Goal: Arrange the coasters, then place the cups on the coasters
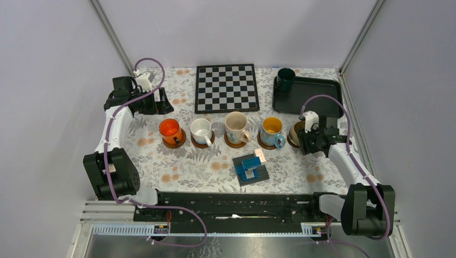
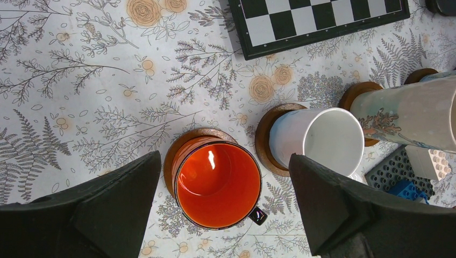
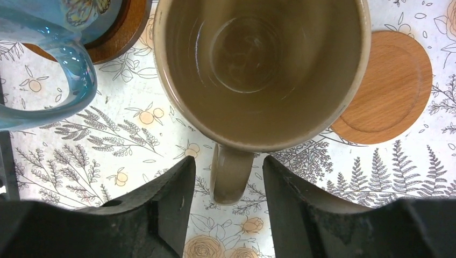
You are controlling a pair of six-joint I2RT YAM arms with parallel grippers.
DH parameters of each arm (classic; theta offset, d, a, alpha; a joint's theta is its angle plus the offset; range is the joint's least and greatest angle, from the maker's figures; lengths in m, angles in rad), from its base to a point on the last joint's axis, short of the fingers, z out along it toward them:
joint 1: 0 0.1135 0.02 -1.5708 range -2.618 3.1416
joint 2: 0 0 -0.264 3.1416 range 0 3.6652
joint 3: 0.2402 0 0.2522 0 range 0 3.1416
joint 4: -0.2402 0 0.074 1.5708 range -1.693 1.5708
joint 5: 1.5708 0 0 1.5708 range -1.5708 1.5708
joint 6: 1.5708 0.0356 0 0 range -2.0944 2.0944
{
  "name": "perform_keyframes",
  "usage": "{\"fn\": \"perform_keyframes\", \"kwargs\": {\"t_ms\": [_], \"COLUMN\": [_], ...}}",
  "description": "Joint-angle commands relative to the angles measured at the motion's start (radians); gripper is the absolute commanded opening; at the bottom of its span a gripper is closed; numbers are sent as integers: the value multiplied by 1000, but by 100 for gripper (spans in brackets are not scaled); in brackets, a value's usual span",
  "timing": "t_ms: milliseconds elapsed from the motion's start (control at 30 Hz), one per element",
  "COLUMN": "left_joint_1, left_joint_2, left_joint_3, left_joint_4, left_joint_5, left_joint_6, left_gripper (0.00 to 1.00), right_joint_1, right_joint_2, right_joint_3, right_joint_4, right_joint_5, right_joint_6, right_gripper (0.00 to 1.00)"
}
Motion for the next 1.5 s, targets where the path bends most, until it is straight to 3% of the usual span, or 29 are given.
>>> {"fn": "perform_keyframes", "kwargs": {"t_ms": [0, 1000, 1233, 1367, 1467], "left_joint_1": [-3, -4, -3, -3, -3], "left_joint_2": [2, 16, 19, 17, 10], "left_joint_3": [38, 34, 39, 39, 30], "left_joint_4": [17, 17, 17, 18, 33], "left_joint_5": [16, 13, 17, 17, 13], "left_joint_6": [15, 30, 28, 23, 9], "left_gripper": [99, 99, 99, 99, 99], "right_joint_1": [-8, -94, -94, -92, -86], "right_joint_2": [-30, 37, 13, 46, 126], "right_joint_3": [38, 112, 239, 408, 524], "right_joint_4": [-29, -49, -174, -230, -191], "right_joint_5": [12, 70, -78, -164, -142], "right_joint_6": [-42, -184, -197, -83, 47], "right_gripper": [58, 64, 79, 87, 96]}}
